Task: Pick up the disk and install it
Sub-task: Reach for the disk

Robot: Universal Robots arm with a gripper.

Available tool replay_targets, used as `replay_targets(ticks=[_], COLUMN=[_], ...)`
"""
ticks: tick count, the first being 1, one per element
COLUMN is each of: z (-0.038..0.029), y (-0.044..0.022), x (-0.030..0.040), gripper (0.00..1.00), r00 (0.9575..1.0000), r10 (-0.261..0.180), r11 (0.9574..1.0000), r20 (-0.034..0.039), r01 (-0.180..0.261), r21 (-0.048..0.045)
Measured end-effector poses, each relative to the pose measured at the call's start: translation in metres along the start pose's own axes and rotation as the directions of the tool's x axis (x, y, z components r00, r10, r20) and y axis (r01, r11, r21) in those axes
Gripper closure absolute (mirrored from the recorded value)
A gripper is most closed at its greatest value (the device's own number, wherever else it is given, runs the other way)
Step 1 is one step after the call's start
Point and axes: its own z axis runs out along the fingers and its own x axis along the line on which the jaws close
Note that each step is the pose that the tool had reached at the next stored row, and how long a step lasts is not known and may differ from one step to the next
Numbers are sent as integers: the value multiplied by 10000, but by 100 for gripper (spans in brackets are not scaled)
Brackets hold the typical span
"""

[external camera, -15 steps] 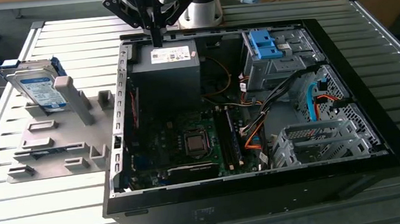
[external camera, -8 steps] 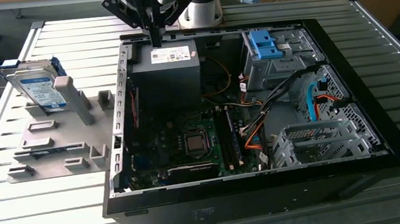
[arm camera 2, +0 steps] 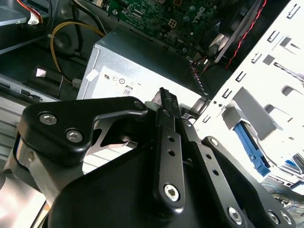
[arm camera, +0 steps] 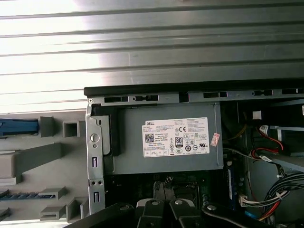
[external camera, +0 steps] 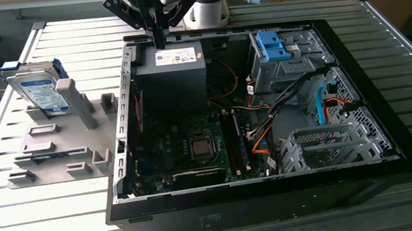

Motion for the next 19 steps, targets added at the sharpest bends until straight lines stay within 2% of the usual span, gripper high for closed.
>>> replay_targets(ticks=[19], z=[2], y=[-5], x=[65], gripper=[89], r00=[10000], r10=[-1], r11=[10000], r20=[0], r01=[1], r21=[-1])
